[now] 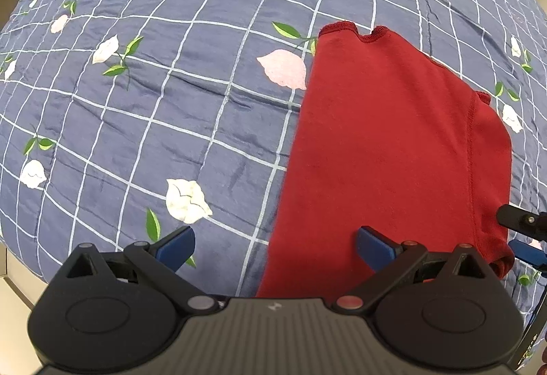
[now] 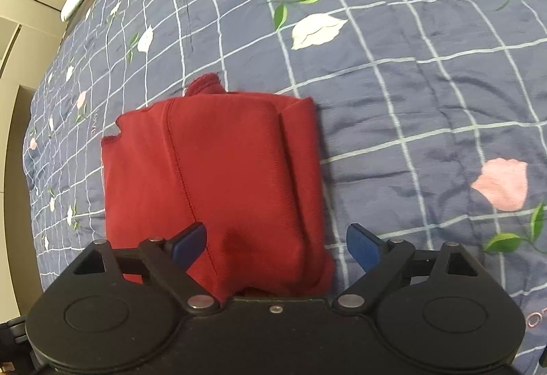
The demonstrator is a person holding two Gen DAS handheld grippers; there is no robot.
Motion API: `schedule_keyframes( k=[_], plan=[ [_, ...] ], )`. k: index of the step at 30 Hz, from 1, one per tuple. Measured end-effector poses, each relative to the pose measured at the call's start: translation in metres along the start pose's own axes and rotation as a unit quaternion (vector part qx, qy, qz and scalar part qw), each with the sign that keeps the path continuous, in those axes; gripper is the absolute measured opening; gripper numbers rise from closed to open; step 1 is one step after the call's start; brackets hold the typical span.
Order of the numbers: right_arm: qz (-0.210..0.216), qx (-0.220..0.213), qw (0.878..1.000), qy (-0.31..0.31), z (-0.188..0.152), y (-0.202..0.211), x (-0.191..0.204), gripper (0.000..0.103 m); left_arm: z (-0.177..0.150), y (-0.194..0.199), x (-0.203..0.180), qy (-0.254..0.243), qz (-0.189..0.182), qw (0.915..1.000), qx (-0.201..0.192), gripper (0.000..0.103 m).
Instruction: Fold small clothes
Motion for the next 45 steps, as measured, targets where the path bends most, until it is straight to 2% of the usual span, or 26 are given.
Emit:
schedule_keyframes(
  k=[3, 6, 8, 11, 13, 23, 30, 38, 45],
  plan=[
    [0.001, 0.005, 1.000, 0.006, 0.001, -0.009, 0.006, 0.086, 0.001, -0.001, 0.001, -0.001, 0.002, 1.0000, 0.001, 0.102],
    [-0.008, 0.014, 1.000, 0.024, -0.001, -0.016, 0.010, 0.066, 0.002, -0.002, 0.001, -0.002, 0.003, 1.0000, 0.001, 0.102],
    [-0.014, 0.015, 0.999, 0.043, -0.002, -0.017, 0.012, 0.043, 0.002, -0.003, 0.001, -0.004, 0.004, 1.0000, 0.002, 0.102],
    [-0.014, 0.009, 0.998, 0.067, -0.003, -0.014, 0.013, 0.024, 0.003, -0.005, 0.001, -0.004, 0.003, 1.0000, 0.004, 0.102],
    [-0.009, 0.005, 0.998, 0.069, -0.003, -0.011, 0.011, 0.017, 0.004, -0.006, 0.000, -0.005, 0.002, 1.0000, 0.005, 0.102],
    [-0.010, 0.002, 0.998, 0.059, -0.004, -0.012, 0.005, 0.015, 0.010, -0.010, -0.003, -0.022, -0.004, 0.9997, 0.001, 0.102],
    [-0.011, 0.005, 0.998, 0.058, -0.005, -0.015, 0.005, 0.015, 0.024, -0.022, -0.010, -0.061, -0.021, 0.9979, -0.010, 0.102],
    [-0.019, 0.004, 0.998, 0.061, -0.007, -0.018, 0.007, 0.016, 0.025, -0.046, -0.023, -0.105, -0.051, 0.9929, 0.022, 0.102],
    [-0.026, -0.002, 0.998, 0.057, -0.008, -0.019, 0.007, 0.016, 0.023, -0.052, -0.025, -0.097, -0.061, 0.9928, 0.037, 0.099]
  ],
)
Point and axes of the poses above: each gripper's, at about its wrist camera, not at the fingertips, and y roughly against the way its jaws point, x to its left, z to its top, the point moved 8 cm from there along -y, roughly the way its jaws point, and after that the axes turned 12 degrees about -x, right-handed, at the moved point
